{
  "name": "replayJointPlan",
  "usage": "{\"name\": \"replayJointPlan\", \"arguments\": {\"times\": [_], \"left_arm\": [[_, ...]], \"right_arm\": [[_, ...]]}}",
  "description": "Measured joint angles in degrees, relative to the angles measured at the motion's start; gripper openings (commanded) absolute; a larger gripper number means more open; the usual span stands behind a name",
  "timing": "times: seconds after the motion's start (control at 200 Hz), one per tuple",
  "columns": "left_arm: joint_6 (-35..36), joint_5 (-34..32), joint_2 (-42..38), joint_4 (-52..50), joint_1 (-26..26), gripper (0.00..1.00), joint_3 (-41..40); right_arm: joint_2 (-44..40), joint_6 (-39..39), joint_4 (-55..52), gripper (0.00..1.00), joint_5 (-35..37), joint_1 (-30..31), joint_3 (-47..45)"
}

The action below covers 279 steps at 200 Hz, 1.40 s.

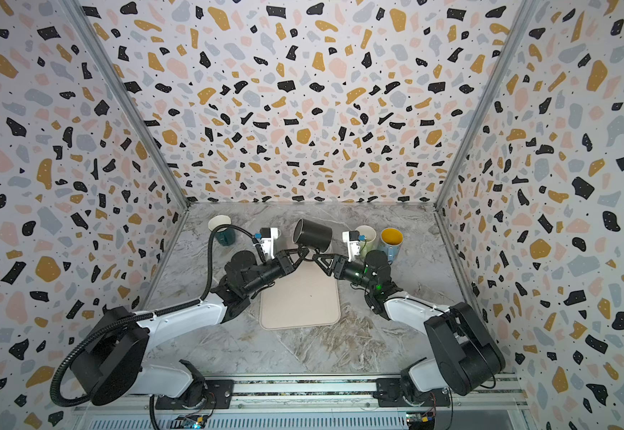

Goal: Turn the mug right side up
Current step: Place the mug at the top-right of the table.

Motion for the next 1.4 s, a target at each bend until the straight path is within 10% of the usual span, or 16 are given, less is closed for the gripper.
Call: {"name": "replayJointPlan", "arguments": {"times": [1.237, 1.397], "left_arm": [[-2.73, 0.52, 5.79, 8.63, -1.49, 0.0, 0.83], [0.02, 0.85, 6.82, 6.88, -1.64, 0.0, 2.01]], "right_arm": [[5.77, 6.88, 8.37, 0.29, -8.72, -3.39, 4.57], [5.77, 8.17, 8.79, 0.09, -8.92, -4.07, 4.59]]}}
